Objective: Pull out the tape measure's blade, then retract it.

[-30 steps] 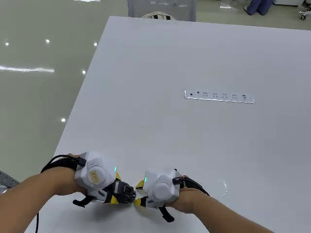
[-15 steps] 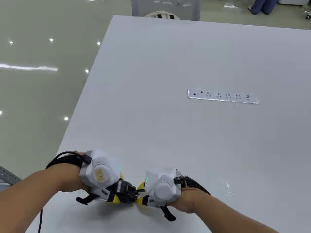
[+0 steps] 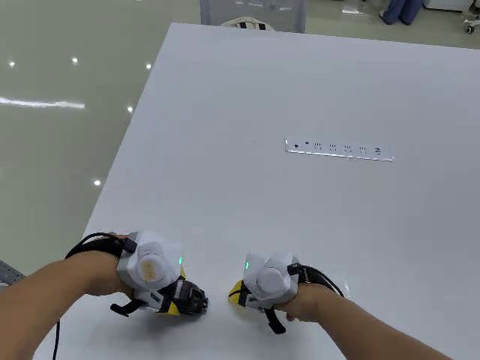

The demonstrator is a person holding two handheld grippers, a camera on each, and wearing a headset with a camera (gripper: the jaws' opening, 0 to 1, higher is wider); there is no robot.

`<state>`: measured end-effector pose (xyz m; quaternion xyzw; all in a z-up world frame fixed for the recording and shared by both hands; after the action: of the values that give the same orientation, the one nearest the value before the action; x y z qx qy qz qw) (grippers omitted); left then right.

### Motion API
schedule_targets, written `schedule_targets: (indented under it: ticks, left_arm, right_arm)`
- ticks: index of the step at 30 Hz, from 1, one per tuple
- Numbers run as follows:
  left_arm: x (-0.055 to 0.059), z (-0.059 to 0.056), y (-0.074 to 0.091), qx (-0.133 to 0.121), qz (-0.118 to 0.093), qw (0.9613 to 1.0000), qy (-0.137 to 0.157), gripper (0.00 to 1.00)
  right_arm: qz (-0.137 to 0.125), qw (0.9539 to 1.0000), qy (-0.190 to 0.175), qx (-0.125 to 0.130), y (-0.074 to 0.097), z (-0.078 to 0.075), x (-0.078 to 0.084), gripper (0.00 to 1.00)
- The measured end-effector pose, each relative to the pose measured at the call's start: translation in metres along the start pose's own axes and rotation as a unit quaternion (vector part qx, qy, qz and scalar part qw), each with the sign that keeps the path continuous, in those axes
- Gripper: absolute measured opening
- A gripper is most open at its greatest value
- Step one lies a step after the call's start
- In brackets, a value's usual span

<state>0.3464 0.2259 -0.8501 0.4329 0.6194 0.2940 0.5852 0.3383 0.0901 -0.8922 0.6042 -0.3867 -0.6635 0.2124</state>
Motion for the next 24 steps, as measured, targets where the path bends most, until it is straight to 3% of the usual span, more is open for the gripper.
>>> schedule_targets:
  ticks: [2, 7, 10, 16, 20, 23, 24]
  left_arm:
    - [0.000, 0.001, 0.000, 0.000, 0.000, 1.0000, 0.002, 0.33]
    - [0.000, 0.000, 0.000, -0.003, -0.001, 1.0000, 0.009, 0.33]
    - [0.000, 0.000, 0.000, -0.006, -0.002, 0.9999, 0.012, 0.33]
    - [-0.001, 0.001, 0.000, -0.004, -0.004, 0.9999, 0.012, 0.33]
    - [-0.001, 0.001, 0.000, -0.004, -0.006, 0.9999, 0.014, 0.33]
    - [-0.001, 0.001, 0.000, -0.005, -0.007, 0.9998, 0.015, 0.33]
    - [-0.001, 0.001, 0.000, -0.004, -0.006, 0.9999, 0.015, 0.33]
  right_arm:
    - [-0.005, 1.0000, 0.007, -0.004, -0.004, 0.007, -0.005, 0.01]
    - [-0.021, 0.9993, 0.013, -0.026, -0.015, 0.020, -0.020, 0.15]
    - [-0.029, 0.9993, 0.015, -0.018, -0.019, 0.020, -0.028, 0.20]
    - [-0.035, 0.9992, 0.016, -0.012, -0.023, 0.021, -0.035, 0.18]
    - [-0.029, 0.9994, 0.007, -0.014, -0.025, 0.021, -0.032, 0.16]
    - [-0.029, 0.9993, 0.024, -0.007, -0.027, 0.023, -0.031, 0.15]
    - [-0.031, 0.9995, 0.010, -0.008, -0.027, 0.021, -0.031, 0.14]
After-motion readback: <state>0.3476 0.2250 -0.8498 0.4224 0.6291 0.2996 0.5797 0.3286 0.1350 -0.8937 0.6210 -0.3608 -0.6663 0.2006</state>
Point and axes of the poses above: the centre of the closed fingertips' face, and the gripper's own axes: y roughly backward along the fingers, z roughly to its left, x roughly out of its underside, the point moved 6 cm from there along y, roughly backward along the fingers, and after that the axes turned 6 degrees about x, right-handed, at the moved point
